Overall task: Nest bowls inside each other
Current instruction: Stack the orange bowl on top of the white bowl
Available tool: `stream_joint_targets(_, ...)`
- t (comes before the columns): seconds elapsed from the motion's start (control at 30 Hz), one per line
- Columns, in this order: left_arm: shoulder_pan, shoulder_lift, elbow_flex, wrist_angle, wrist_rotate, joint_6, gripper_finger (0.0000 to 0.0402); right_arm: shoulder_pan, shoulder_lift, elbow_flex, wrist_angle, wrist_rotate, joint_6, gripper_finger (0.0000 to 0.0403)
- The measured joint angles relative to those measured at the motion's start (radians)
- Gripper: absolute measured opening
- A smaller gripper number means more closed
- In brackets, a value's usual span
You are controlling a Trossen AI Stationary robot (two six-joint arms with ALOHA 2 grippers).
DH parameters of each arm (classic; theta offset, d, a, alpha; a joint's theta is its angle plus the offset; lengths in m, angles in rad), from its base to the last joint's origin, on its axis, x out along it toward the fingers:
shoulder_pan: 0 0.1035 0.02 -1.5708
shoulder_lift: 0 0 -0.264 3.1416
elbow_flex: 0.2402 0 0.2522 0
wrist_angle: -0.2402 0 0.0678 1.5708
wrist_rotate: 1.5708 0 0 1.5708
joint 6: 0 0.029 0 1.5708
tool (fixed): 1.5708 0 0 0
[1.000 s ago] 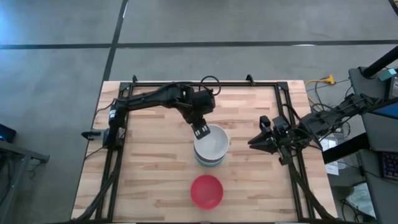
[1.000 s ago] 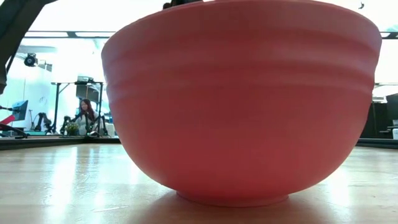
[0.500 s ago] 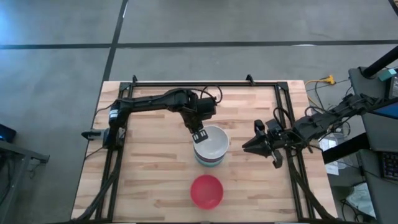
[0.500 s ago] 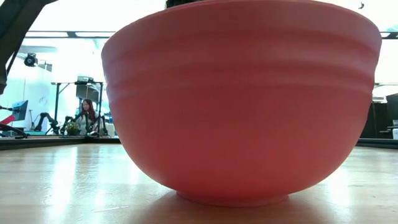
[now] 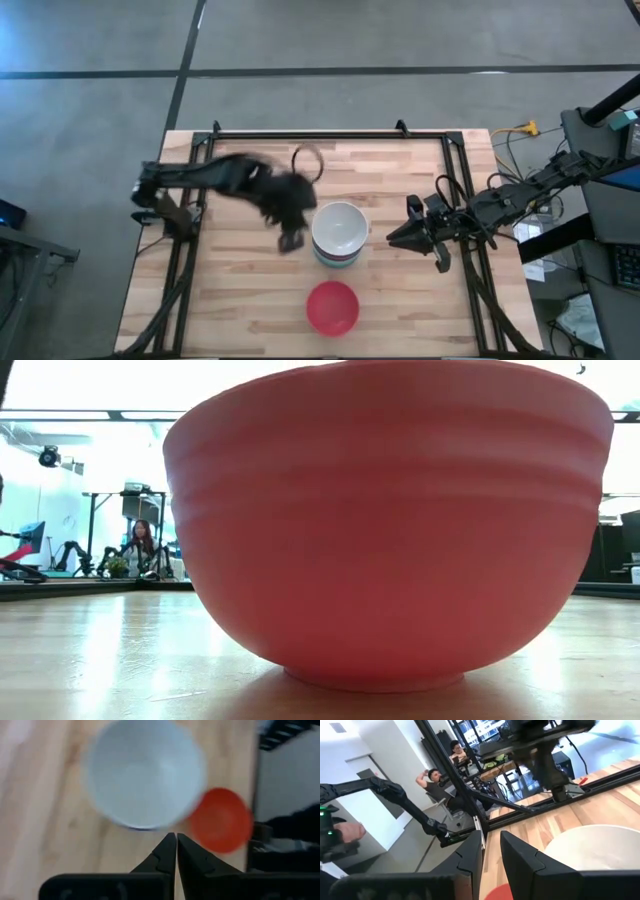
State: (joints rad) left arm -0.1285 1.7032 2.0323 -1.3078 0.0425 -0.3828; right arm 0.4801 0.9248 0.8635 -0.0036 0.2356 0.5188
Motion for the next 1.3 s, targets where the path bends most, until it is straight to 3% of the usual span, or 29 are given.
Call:
stream_joint_targets(0.13, -0.174, -0.087, -0.141, 0.189, -0.055, -0.004, 0.0000, 0.000, 0.001, 0.000, -0.018, -0.007, -0.011, 0.0068)
stream_joint_targets(0.27, -0.361, -0.133, -0.251, 0.420, -0.217, 0.017, 0.0000, 0.011, 0.000, 0.000, -0.049, -0.011, -0.014, 0.0068)
stream_joint_targets(0.37, -0.463, -0.116, -0.281, 0.490, -0.299, 0.099, 0.0000, 0.020, 0.000, 0.000, -0.064, -0.027, -0.023, 0.0068)
stream_joint_targets(0.5, -0.530, -0.037, -0.272, 0.510, -0.285, 0.297, 0.0000, 0.020, -0.001, 0.000, -0.098, -0.077, -0.040, 0.0068)
stream_joint_targets(0.77, -0.540, 0.153, -0.190, 0.504, -0.286, 0.658, 0.0000, 0.029, -0.001, 0.000, -0.126, -0.097, -0.050, 0.0068)
stream_joint_targets(1.0, -0.506, 0.254, -0.064, 0.357, -0.285, 0.761, 0.0000, 0.035, -0.001, 0.000, -0.127, -0.105, -0.048, 0.0068)
stream_joint_targets(1.3, -0.492, 0.284, -0.059, 0.286, -0.283, 0.817, 0.0003, 0.044, 0.000, 0.000, -0.128, -0.105, -0.014, 0.0068)
